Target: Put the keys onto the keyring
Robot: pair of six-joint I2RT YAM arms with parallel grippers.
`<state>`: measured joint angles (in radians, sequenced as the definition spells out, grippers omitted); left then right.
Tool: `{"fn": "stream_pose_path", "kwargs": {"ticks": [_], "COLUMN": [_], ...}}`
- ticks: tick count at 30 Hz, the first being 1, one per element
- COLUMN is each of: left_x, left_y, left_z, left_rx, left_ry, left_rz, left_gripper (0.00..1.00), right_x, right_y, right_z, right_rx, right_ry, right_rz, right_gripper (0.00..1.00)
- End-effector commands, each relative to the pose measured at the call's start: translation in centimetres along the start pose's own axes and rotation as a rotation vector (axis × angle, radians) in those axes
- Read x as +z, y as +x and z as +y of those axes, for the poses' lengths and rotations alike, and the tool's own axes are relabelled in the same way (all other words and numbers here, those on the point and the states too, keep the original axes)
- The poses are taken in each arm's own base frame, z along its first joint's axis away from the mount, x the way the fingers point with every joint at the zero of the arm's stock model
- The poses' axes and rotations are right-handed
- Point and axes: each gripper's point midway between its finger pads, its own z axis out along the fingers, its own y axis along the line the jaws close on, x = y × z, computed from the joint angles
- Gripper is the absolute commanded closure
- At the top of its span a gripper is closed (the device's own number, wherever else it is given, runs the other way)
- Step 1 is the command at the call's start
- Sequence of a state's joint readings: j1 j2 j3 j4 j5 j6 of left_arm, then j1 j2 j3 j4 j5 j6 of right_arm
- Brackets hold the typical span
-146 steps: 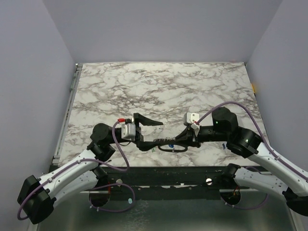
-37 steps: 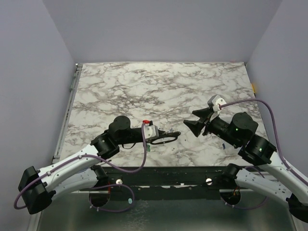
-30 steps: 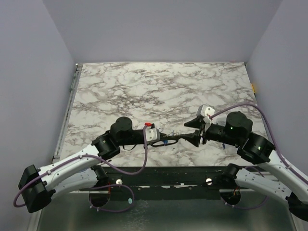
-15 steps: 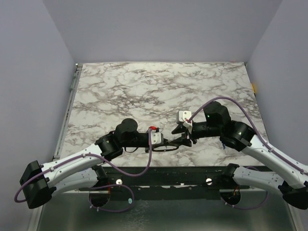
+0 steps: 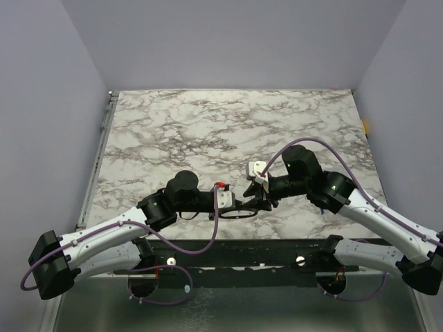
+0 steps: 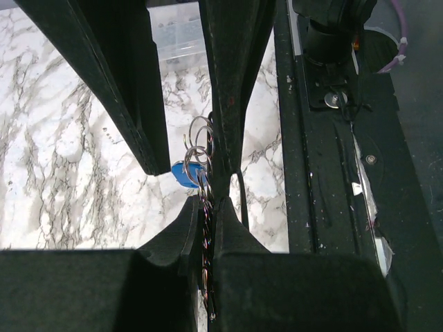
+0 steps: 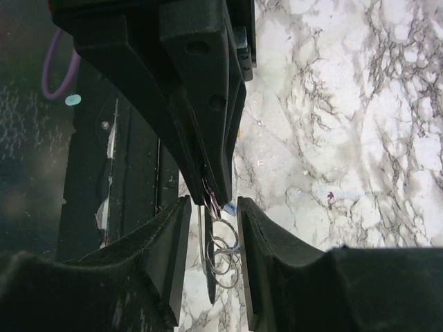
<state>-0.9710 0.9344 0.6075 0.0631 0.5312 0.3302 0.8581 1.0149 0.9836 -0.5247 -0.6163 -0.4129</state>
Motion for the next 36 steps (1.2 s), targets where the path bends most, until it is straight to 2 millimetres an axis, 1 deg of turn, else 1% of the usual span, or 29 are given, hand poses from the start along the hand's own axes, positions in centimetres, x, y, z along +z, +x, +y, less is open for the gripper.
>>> {"fn": "stream_pose_path", "kwargs": {"ticks": [1, 6, 11, 18, 23, 25, 27, 30, 33, 36], "left_x": [0.0, 0.0, -0.1, -0.2, -0.2, -0.3, -0.5, -1.2, -1.9, -2.3], "left_y": [-1.1, -1.2, -1.2, -1.4, -1.3, -1.4, -2.0, -2.8, -3.6, -4.2], "left_z": [-0.3, -0.3, -0.3, -0.3, -0.2, -0.2, -0.1, 0.4, 0.5, 0.7], "left_rx": [0.018, 0.019, 0.019, 0.021, 0.023, 0.021, 0.025, 0.041, 0.06, 0.058], "left_ry": [0.02, 0.02, 0.02, 0.017, 0.013, 0.012, 0.0, -0.044, -0.073, -0.088], "left_rz": [-0.031, -0.032, -0.034, -0.038, -0.037, -0.038, -0.054, -0.086, -0.126, -0.151], "left_gripper": [1.0, 1.0, 1.0, 1.0, 1.0, 1.0, 1.0, 1.0, 0.94, 0.96], "right_x": [0.7, 1.1, 1.3, 1.7, 1.8, 1.7, 1.6, 1.2, 0.6, -0.1], "right_y": [0.8, 1.2, 1.3, 1.6, 1.5, 1.3, 1.1, 0.8, 0.0, -1.1], "right_z": [0.3, 0.4, 0.3, 0.3, 0.3, 0.4, 0.5, 0.4, 0.7, 0.9], "right_rx": [-0.003, 0.004, 0.006, 0.009, 0.005, -0.001, -0.009, -0.03, -0.056, -0.071], "right_ry": [-0.025, -0.034, -0.038, -0.038, -0.035, -0.037, -0.031, -0.009, 0.01, 0.04], "right_rz": [0.013, 0.025, 0.027, 0.029, 0.017, 0.003, -0.012, -0.042, -0.095, -0.177], "right_gripper": [0.58, 0.58, 0.61, 0.73, 0.89, 0.95, 0.99, 0.99, 0.99, 0.99]}}
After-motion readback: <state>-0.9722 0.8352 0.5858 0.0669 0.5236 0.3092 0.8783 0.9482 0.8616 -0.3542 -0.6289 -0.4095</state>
